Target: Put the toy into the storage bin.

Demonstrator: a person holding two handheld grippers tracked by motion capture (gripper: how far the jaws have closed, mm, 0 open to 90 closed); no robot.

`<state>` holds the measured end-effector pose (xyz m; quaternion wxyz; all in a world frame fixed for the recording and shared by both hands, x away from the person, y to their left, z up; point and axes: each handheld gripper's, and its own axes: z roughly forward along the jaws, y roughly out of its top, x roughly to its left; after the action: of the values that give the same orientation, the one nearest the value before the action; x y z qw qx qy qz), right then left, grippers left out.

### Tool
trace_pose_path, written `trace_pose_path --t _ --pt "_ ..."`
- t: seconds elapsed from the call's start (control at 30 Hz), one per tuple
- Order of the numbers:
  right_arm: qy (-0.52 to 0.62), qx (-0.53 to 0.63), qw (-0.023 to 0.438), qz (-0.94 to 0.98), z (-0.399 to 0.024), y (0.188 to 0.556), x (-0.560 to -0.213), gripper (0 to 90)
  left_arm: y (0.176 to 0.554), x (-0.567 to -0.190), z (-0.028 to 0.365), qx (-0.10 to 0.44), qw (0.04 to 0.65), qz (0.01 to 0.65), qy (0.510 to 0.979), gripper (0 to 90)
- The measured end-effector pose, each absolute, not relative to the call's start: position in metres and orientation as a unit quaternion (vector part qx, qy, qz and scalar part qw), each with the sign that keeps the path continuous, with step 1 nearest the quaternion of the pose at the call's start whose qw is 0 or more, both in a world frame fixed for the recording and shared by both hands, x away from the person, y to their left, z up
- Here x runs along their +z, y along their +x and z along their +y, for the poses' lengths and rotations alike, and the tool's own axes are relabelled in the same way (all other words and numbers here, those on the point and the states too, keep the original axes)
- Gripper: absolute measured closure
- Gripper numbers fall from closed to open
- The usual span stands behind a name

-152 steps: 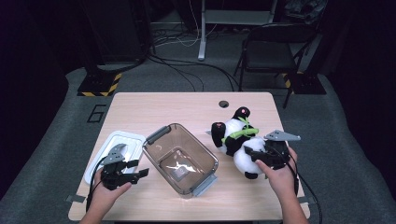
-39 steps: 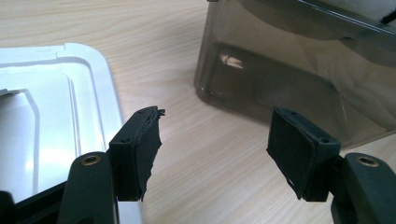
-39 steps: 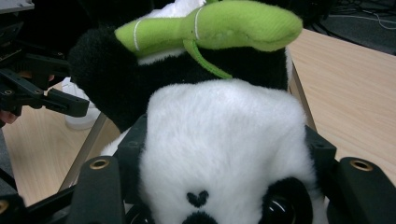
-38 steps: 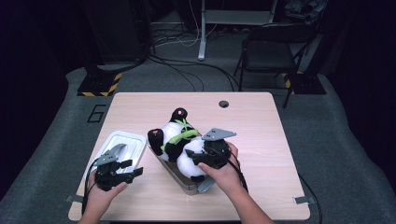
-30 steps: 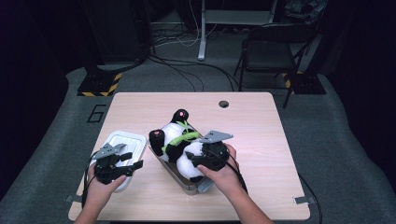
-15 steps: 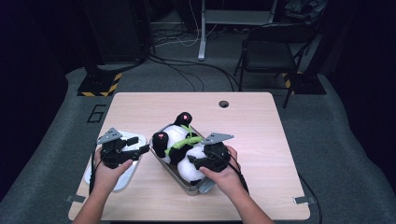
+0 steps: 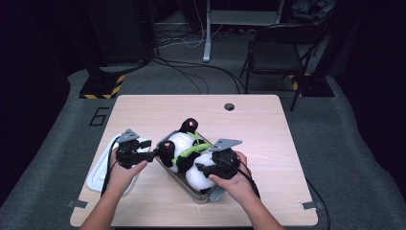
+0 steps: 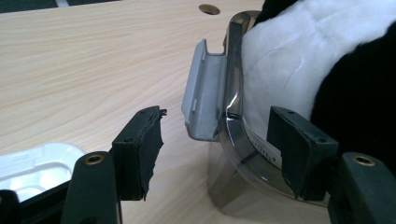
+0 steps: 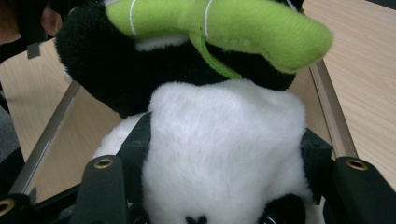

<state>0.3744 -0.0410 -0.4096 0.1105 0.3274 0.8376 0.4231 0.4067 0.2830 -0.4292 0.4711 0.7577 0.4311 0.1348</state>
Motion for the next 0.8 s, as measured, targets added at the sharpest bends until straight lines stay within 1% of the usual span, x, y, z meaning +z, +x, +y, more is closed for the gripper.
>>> trace_pose_path --t 0.2,0.23,0.3,0.4,0.43,0.53,0.7,0.8 --pt "0.327 0.424 0.110 0.837 -0.043 0.373 -0.411 38.3 0.402 -0.415 0.287 0.139 0.486 0.427 0.750 35.7" --pt "0.330 0.422 0.110 0.837 -0.043 0.373 -0.411 38.3 0.398 -0.403 0.289 0.144 0.493 0.415 0.751 35.7" --pt "0.329 0.421 0.111 0.838 -0.043 0.373 -0.411 38.3 0.397 -0.399 0.290 0.147 0.495 0.414 0.750 35.6" --pt "0.327 0.420 0.112 0.839 -0.043 0.373 -0.412 38.3 0.392 -0.379 0.294 0.150 0.513 0.402 0.743 35.3" --pt "0.327 0.420 0.112 0.839 -0.043 0.373 -0.412 38.3 0.392 -0.379 0.294 0.150 0.513 0.402 0.743 34.8" --pt "0.328 0.421 0.112 0.839 -0.042 0.373 -0.412 38.2 0.391 -0.370 0.290 0.120 0.526 0.393 0.744 33.1" --pt "0.328 0.421 0.108 0.839 -0.043 0.373 -0.413 38.0 0.393 -0.369 0.276 0.122 0.526 0.380 0.751 33.0" --pt "0.330 0.420 0.100 0.839 -0.043 0.375 -0.415 37.9 0.396 -0.373 0.273 0.121 0.521 0.384 0.752 32.6"
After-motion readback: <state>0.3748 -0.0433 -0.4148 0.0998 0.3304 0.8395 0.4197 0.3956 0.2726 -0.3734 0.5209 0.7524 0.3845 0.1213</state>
